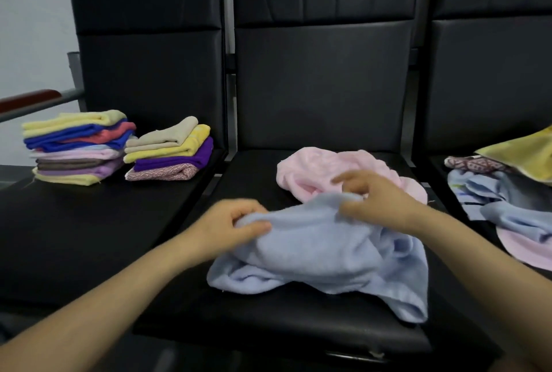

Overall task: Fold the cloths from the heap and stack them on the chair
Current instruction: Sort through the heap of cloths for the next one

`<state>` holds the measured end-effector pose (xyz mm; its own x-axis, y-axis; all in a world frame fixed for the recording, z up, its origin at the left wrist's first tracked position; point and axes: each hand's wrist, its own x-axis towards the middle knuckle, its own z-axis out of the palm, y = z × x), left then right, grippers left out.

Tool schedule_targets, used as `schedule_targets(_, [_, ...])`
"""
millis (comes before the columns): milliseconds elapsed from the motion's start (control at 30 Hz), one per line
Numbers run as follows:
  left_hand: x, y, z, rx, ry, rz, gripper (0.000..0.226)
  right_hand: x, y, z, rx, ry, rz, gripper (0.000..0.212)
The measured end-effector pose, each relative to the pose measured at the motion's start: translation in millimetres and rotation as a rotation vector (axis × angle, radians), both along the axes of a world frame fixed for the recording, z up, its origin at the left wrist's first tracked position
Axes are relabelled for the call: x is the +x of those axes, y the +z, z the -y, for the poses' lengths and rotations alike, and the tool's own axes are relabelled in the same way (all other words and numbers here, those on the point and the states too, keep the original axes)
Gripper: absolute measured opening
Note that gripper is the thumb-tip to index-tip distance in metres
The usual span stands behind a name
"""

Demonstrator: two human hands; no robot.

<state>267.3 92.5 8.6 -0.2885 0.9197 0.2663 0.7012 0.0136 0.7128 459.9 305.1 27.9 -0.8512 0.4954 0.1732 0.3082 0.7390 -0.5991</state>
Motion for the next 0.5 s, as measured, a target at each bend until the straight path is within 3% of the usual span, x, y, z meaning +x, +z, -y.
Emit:
schedule_targets(100, [9,-26,-2,-0.199,-0.078,-0.019,0.049,3,-20,-4,-0.139,0.143,0.249,0.043])
schedule_targets(200, [20,-27,-13,-0.212,0.054,0.284,0.046,-2,-22,-4,-0.234,0.073,0.143,0.056])
schedule_targets(267, [19,-27,-23,-0.179,0.172,0.354,0.040,-8,-26,-1,-0.251,-0.024,0.045,0.052])
schedule_targets(333, [14,-31,-30,-0.187,0.282,0.187,0.025,-14,-31,-1,-0.190,-0.081,0.022,0.034])
schedule_targets(400, [10,-33,-33,-0.247,0.315,-0.050,0.016,-20,-33,-3,-0.145,-0.102,0.144,0.030])
schedule_targets(500, [8,-34,-38,-0.410,0.296,-0.256,0.032,-21,-27,0,-0.210,-0.080,0.256,0.023])
